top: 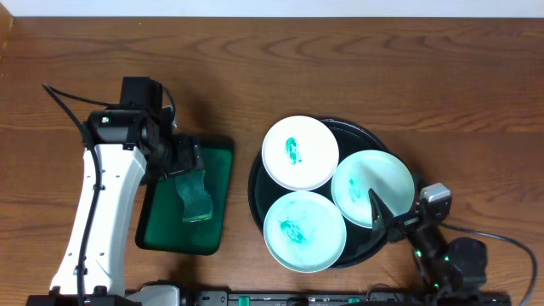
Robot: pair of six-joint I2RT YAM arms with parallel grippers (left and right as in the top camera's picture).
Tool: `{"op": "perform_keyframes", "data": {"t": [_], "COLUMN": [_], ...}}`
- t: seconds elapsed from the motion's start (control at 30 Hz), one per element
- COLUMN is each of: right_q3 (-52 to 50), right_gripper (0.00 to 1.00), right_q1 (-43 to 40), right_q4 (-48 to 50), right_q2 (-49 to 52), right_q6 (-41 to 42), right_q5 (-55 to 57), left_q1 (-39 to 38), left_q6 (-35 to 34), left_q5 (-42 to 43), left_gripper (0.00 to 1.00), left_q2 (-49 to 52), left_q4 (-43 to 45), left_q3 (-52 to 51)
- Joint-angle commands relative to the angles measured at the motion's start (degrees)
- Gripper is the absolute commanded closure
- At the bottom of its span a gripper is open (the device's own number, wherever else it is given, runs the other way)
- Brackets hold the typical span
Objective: Clean dirty plates on tray and stack at the side
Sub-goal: 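Move the left gripper over the green sponge on the green tray, then raise the right arm and reach toward the top-right plate rim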
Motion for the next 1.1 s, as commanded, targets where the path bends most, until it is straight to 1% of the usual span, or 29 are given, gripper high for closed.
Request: {"op": "perform_keyframes", "data": {"t": [0.0, 0.13, 0.23, 0.33, 0.37, 0.4, 0.57, 0.67, 0.73, 0.87, 1.0, 1.07], "right_q3": [11.67, 26.10, 38.01, 50.36, 53.00, 57.90, 72.02, 76.17, 76.72, 76.37, 76.37, 76.35], "right_gripper": [0.01, 0.01, 0.01, 0.01, 0.01, 0.01, 0.01, 0.01, 0.01, 0.01, 0.01, 0.01], "right_q1": [-0.79, -0.79, -0.76, -0.70, -0.70, -0.70, -0.66, -0.42, -0.22, -0.22, -0.07, 0.02], "right_q4": [-5.07, -14.21, -24.02, -35.78, -38.58, -43.91, -60.52, -67.19, -69.31, -69.44, -67.82, -65.29], "right_q2": [6.78, 20.48, 33.11, 47.19, 50.16, 55.56, 73.75, 81.53, 85.59, 90.12, 91.06, 90.77], "right_q6": [-3.48, -3.76, -4.09, -7.80, -8.44, -9.51, -9.97, -9.97, -9.97, -9.68, -9.70, -9.68], "right_q5": [-0.90, -1.79, -3.52, -4.61, -4.61, -4.55, -4.52, -4.24, -4.11, -4.15, -2.01, 0.96], "left_q1": [0.26, 0.26, 0.26, 0.26, 0.24, 0.26, 0.26, 0.26, 0.26, 0.26, 0.26, 0.26], "left_q6": [-0.31, -0.31, -0.31, -0.31, -0.31, -0.31, -0.31, -0.31, -0.31, -0.31, -0.31, -0.31], "left_q5": [0.46, 0.46, 0.46, 0.46, 0.46, 0.46, 0.46, 0.46, 0.46, 0.46, 0.46, 0.46], "left_gripper": [0.15, 0.15, 0.15, 0.15, 0.15, 0.15, 0.15, 0.15, 0.15, 0.15, 0.15, 0.15], "left_q2": [0.00, 0.00, 0.00, 0.00, 0.00, 0.00, 0.00, 0.00, 0.00, 0.00, 0.00, 0.00], "left_q4": [0.15, 0.44, 0.44, 0.44, 0.44, 0.46, 0.48, 0.46, 0.48, 0.46, 0.48, 0.48], "left_q3": [1.01, 1.01, 1.01, 1.01, 1.01, 1.01, 1.01, 1.01, 1.01, 1.01, 1.01, 1.01]}}
